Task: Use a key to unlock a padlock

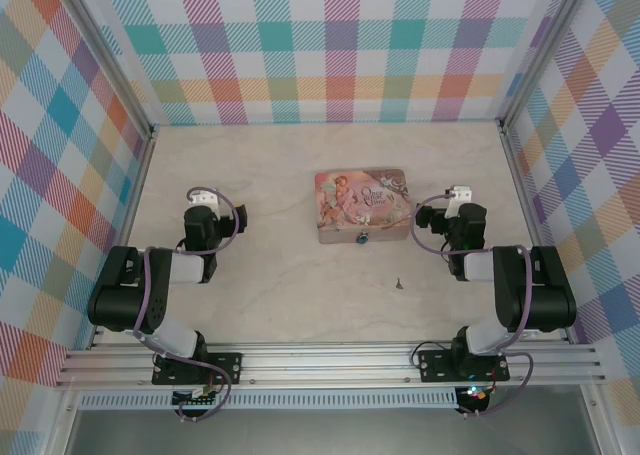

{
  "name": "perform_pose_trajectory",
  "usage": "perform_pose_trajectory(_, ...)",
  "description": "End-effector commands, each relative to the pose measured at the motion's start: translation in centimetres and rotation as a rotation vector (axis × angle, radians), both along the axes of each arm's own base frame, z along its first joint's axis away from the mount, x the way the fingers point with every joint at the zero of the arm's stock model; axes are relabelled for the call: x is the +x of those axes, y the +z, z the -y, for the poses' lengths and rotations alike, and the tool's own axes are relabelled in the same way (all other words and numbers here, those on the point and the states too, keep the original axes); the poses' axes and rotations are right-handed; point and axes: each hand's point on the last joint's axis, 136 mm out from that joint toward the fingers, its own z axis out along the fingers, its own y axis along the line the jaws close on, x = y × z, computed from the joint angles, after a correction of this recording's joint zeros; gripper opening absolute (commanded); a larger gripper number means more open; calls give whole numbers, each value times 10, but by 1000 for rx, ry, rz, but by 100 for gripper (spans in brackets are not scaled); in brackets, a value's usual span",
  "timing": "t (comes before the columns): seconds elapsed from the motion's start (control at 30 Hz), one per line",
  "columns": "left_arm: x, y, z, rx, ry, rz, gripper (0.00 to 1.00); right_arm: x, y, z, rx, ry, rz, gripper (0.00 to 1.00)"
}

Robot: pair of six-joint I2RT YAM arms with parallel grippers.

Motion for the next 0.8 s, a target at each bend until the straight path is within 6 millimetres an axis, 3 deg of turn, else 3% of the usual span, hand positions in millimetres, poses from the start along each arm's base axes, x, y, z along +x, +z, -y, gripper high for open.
perform_pose_trajectory(0.0, -1, -3, -3, 14, 9, -7, 100, 3, 6, -3, 1, 12, 17, 100)
perform_pose_trajectory(0.67, -2, -2, -4, 15, 11, -5, 100, 3, 6, -4, 8, 15, 15, 100)
perform_pose_trajectory(0.77, -1, 6, -2, 10, 4, 3, 100, 2, 6, -4, 9, 17, 17, 100)
